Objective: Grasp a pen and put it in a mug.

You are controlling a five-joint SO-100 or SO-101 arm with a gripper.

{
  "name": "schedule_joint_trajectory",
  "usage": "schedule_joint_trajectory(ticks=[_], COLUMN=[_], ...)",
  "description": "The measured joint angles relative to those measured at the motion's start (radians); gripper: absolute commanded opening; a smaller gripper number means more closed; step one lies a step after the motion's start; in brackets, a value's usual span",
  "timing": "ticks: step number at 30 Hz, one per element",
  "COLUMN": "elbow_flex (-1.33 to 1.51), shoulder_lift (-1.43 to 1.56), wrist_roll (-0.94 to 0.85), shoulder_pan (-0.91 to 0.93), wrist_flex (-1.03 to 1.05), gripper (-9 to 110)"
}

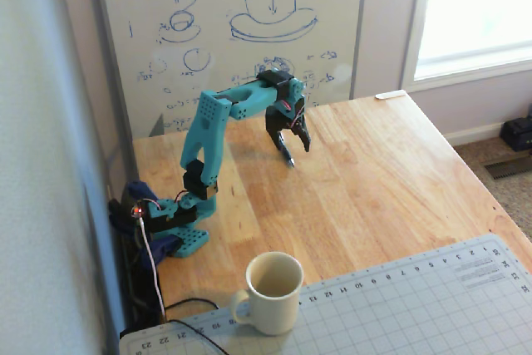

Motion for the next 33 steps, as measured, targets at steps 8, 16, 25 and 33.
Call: schedule_joint_trajectory(ticks=[8, 16, 25, 33], elbow_flex=[0.0, 0.0, 0.0, 0.0], shoulder_lift=[-0.046, -0.051, -0.08, -0.094], wrist_roll=[0.081, 0.097, 0.098, 0.098], shoulder_pan=[-0.025, -0.031, -0.031, -0.031], wrist_flex=[0.0, 0.0, 0.0, 0.0], gripper=[27, 27, 27, 27])
